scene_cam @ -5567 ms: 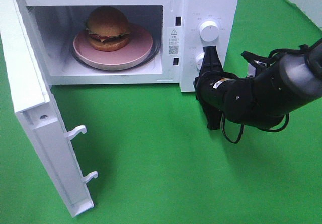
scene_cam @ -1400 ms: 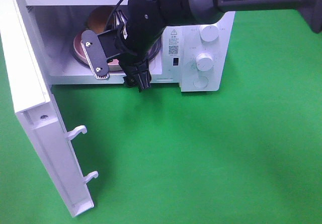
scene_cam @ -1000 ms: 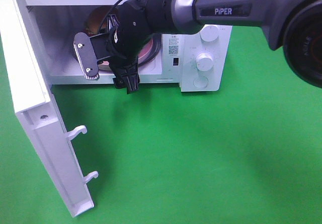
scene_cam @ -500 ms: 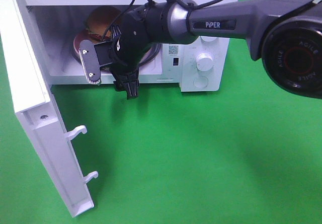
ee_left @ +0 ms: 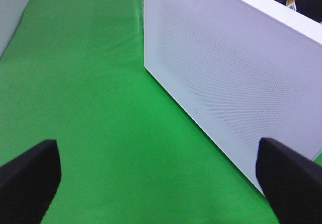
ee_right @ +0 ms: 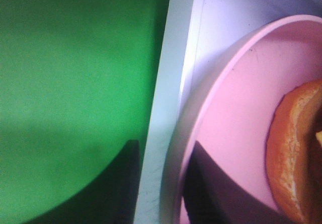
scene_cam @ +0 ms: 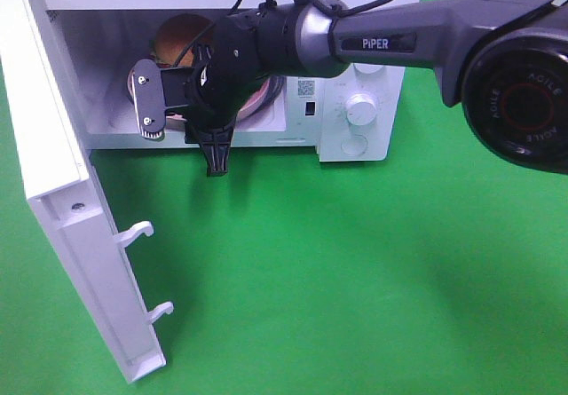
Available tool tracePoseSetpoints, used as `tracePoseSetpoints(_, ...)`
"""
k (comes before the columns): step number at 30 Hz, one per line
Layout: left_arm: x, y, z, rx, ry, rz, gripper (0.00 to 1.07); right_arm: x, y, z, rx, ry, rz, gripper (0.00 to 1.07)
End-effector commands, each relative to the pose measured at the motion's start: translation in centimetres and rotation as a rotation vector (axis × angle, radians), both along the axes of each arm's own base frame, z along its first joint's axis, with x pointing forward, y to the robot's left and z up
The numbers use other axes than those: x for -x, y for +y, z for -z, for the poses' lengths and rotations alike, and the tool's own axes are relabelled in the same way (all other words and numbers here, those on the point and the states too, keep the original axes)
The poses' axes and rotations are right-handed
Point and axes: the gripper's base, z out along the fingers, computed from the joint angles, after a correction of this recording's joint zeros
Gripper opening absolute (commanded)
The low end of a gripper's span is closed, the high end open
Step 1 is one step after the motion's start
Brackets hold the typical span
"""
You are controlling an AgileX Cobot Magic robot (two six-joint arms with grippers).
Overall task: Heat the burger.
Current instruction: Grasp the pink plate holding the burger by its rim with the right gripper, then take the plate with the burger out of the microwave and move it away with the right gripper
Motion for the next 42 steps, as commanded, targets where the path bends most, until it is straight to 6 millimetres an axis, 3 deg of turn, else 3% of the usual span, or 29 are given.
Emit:
tracePoseSetpoints(1,0.2,0.0,0.0,0.003,-0.019,-0.002,0.98,0.0,0.1,0.1,-0.006,0.005,-0.006,0.23)
tracePoseSetpoints(3,0.2,0.0,0.0,0.002,-0.018,-0.001,0.98,0.0,0.1,0.0,0.001,-0.001,-0.02,0.11)
tracePoseSetpoints(6,0.2,0.0,0.0,0.002,-0.018,-0.001,0.98,0.0,0.1,-0.1,0.0,-0.001,-0.02,0.07)
tracePoseSetpoints(7,0.2,0.0,0.0,0.002,-0.018,-0.001,0.98,0.0,0.1,-0.2,0.0,-0.001,-0.02,0.0)
tracePoseSetpoints(21,0.2,0.0,0.0,0.002,-0.018,-0.001,0.98,0.6,-0.4,-0.2,0.099,0.038,-0.087,0.0)
tracePoseSetpoints(25,0.2,0.0,0.0,0.002,-0.018,-0.001,0.98,0.7,-0.5,-1.8,0.087,0.02,-0.089,0.0)
tracePoseSetpoints(42,0.2,0.0,0.0,0.001,-0.019,-0.002,0.98,2.1,-0.9,-4.4,0.059,-0.049,-0.108,0.0)
